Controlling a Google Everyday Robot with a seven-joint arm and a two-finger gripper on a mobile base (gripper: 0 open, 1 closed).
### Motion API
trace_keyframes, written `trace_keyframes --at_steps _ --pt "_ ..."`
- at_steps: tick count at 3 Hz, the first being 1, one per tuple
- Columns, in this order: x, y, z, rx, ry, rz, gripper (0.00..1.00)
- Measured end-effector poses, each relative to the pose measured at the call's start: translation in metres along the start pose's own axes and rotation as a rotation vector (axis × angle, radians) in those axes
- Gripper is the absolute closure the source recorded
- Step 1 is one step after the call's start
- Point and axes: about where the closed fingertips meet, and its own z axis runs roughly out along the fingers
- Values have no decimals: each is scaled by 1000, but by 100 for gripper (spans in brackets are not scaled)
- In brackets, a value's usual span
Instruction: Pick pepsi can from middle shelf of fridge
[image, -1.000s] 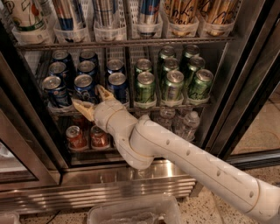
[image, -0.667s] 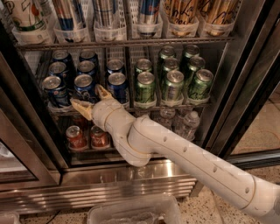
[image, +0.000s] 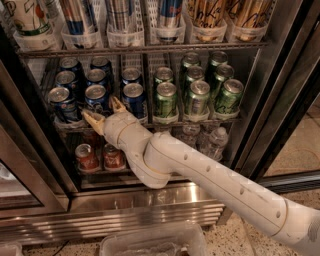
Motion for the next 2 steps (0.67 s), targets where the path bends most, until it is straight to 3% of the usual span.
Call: trace_keyframes --at_steps 2 --pt "0 0 0 0 0 0 97"
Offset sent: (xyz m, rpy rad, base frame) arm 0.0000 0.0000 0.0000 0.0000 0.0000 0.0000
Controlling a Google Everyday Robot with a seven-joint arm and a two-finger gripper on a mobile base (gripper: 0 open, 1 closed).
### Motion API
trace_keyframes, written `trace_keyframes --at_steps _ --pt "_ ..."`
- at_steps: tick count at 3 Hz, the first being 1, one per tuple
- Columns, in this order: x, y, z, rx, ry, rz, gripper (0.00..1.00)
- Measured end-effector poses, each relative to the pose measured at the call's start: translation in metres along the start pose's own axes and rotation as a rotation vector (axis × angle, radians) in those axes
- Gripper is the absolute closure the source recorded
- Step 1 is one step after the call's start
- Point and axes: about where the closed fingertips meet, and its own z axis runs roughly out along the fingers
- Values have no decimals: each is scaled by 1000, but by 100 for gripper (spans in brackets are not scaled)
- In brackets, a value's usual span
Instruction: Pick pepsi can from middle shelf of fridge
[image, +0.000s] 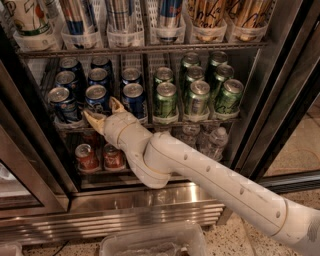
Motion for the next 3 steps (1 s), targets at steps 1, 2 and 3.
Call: trace_keyframes --at_steps 1,2,3 --pt "-8 3 -6 1 -16 -5 100" --pt "-12 3 -7 0 -22 -8 100" --pt "-19 3 -11 -4 -32 -14 100"
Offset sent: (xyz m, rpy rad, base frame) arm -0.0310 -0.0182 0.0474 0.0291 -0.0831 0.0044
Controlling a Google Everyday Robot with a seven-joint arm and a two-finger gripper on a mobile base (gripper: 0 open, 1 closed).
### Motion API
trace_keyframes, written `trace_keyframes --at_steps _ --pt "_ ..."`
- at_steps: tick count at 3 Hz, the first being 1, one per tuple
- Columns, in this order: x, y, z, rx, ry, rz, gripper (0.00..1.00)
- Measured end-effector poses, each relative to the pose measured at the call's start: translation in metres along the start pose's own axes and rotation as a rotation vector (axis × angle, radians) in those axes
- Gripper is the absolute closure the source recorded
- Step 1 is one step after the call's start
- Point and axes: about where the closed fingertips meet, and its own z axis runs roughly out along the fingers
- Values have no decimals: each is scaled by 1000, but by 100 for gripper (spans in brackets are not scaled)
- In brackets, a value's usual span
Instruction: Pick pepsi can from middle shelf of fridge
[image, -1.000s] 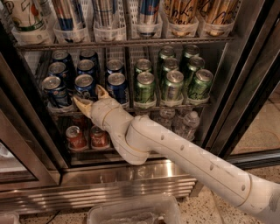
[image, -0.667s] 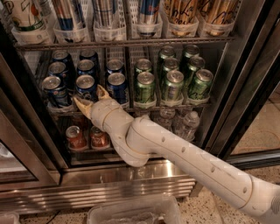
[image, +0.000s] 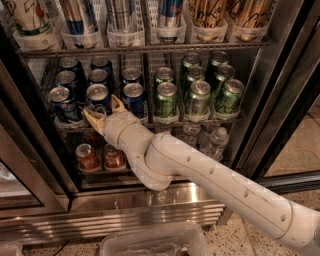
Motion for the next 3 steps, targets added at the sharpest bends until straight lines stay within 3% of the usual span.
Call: trace_keyframes --at_steps 2,3 --pt "-15 7 -8 -25 -14 -18 100" --pt "-27 13 -21 -75 -15 -28 100"
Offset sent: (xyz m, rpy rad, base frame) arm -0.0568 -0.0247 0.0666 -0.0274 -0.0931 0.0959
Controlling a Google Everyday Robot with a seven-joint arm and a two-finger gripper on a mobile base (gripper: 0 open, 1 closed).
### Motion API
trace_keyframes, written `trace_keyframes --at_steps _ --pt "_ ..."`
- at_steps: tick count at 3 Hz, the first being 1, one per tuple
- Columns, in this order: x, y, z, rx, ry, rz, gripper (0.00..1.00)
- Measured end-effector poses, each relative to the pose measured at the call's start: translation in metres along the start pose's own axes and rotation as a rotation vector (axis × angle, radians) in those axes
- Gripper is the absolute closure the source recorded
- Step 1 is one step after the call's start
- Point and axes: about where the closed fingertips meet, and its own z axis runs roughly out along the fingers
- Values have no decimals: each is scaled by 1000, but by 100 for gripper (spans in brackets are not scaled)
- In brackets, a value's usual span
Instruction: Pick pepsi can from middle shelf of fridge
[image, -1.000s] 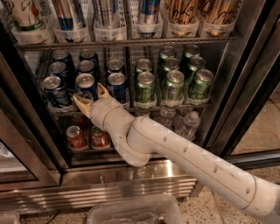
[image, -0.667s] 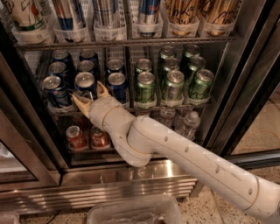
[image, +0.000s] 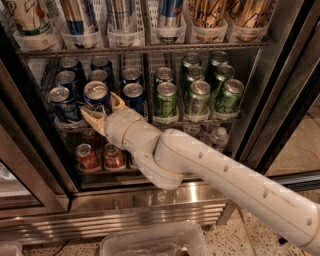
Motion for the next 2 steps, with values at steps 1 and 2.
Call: trace_keyframes --at_steps 1,2 --pt "-9 -3 -13 -68 43 -14 100" --pt "-20 32 -7 -195 84 49 100"
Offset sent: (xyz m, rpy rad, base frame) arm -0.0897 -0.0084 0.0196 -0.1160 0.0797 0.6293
